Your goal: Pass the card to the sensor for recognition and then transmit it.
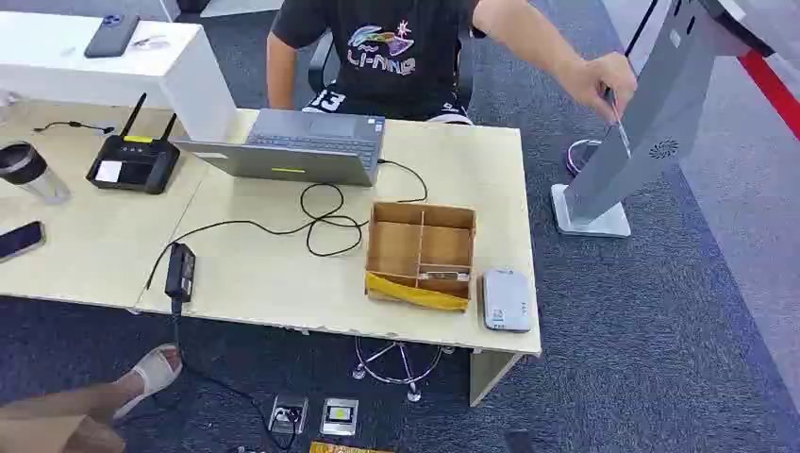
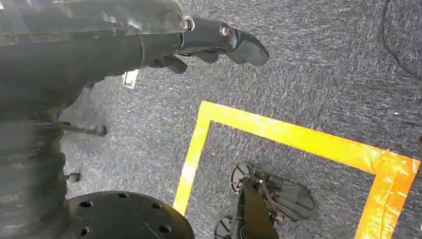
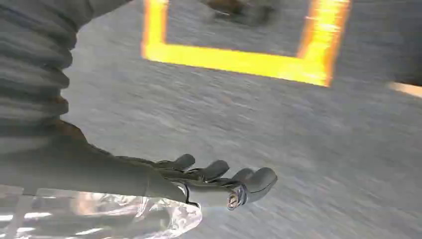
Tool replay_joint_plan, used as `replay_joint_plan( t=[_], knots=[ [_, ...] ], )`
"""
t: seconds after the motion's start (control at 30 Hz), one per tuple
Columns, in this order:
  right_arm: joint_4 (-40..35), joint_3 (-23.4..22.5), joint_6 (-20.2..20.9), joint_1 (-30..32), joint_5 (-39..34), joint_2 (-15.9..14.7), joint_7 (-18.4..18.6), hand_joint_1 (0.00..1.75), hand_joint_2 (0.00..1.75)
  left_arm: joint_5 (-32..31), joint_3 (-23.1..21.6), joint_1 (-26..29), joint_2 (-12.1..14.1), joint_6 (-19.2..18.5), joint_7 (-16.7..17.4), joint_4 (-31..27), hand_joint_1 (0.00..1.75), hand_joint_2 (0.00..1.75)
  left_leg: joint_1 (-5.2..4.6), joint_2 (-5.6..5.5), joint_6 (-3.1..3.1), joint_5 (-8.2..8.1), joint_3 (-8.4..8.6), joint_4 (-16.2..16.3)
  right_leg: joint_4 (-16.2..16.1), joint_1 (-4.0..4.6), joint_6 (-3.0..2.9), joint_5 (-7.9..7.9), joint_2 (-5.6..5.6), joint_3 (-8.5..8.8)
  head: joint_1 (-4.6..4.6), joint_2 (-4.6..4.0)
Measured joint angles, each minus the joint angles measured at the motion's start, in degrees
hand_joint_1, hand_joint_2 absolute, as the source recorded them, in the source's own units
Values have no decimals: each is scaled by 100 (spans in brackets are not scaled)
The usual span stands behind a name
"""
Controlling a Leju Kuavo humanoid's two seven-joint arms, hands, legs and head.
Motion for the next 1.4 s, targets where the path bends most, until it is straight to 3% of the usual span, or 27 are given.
replay_joint_plan(
  t=[0.37,0.43,0.5,0.57,0.6,0.7,0.87,1.13,1.4],
  knots=[
    [281,-1135,-31,-938,1124,-240,-1538,0,175,-13,0,-10,24,13,210,4,0,175,0,0,1,5,-1,2,0,0,0,7,1,-1,-2,0],
    [328,-1382,-31,-1096,1314,-267,-1655,0,175,-13,-2,-11,31,13,210,4,0,175,0,0,1,5,-1,2,0,-1,0,7,-1,-1,-2,0],
    [374,-1663,-28,-1195,1493,-289,-1616,0,175,-11,-4,-10,37,13,210,4,0,175,0,-1,1,5,-1,2,0,-1,0,7,-4,-1,-2,0],
    [385,-2023,-31,-1225,1916,-311,-1312,0,175,-4,-9,-11,42,13,210,4,0,175,0,-2,2,5,-1,3,0,0,0,7,-4,-2,0,0],
    [378,-2242,-29,-1188,2509,-313,-866,0,175,-2,-11,-11,42,15,212,4,0,175,0,-2,2,5,-1,2,0,0,0,7,-4,-1,-2,0],
    [128,-2948,-31,-819,3686,-313,-31,0,175,-2,-22,-12,42,15,216,4,0,175,0,-19,1,4,-8,2,0,0,-1,0,-18,2,0,0],
    [-122,-3855,-28,-406,3491,-295,345,0,175,-17,-61,-21,66,15,297,4,0,175,1,-13,0,2,-11,1,0,1,-1,-1,-14,-8,0,0],
    [-173,-4511,-29,-124,3137,-433,262,0,175,-68,-61,-26,103,18,308,7,0,175,-2,-8,1,3,-9,1,0,-2,0,1,-11,-6,-2,0],
    [-356,-5166,-29,-134,3193,-542,-294,0,175,-72,-61,-23,111,17,297,7,0,175,-2,-9,1,3,-9,2,0,-3,1,2,-11,-6,-4,0]
  ],
)
